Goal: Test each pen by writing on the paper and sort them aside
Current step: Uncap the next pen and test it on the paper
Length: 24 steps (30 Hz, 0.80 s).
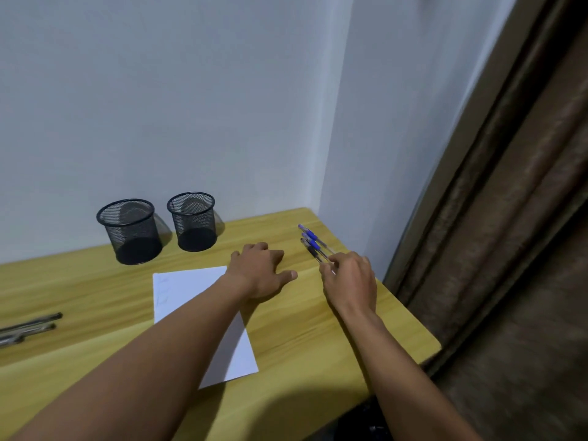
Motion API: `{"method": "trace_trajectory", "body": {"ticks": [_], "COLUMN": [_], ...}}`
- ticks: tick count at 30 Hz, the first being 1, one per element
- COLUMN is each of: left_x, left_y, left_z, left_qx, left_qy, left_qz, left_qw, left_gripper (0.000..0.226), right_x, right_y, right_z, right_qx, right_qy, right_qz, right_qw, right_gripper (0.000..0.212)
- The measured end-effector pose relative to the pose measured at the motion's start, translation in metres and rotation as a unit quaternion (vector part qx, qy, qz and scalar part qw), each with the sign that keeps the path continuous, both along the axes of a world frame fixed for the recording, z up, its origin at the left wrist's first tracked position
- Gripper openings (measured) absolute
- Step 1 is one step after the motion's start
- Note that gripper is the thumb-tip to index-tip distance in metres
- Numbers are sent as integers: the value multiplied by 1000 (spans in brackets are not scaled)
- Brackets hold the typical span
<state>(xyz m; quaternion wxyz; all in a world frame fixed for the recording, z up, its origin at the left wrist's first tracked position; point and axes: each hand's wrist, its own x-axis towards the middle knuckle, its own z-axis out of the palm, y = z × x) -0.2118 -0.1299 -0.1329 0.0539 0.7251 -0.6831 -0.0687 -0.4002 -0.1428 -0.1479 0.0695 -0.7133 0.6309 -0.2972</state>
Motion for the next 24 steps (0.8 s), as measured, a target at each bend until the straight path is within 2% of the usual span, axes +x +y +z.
{"method": "trace_trajectory", "body": {"ticks": [6, 9, 14, 24], "left_x": [18, 40, 95, 218], "left_y": [23, 49, 116, 261], "left_z": [15, 34, 53, 51], "left_qx": [-56, -96, -151, -171], "left_qy": [66, 97, 66, 32], "left_qz": [-1, 6, 40, 194], "left_qw": [996, 991, 985, 966], "left_gripper": [67, 59, 48, 36], "right_x": [10, 28, 81, 236], "right_y": [15, 30, 65, 150], "right_z": [30, 45, 66, 69], "right_qx": [12, 20, 21, 45], "right_qy": [-5, 14, 50, 88], "right_qz": [93, 149, 237, 416], "right_qw": [996, 989, 970, 904], "right_gripper": [34, 36, 38, 41]}}
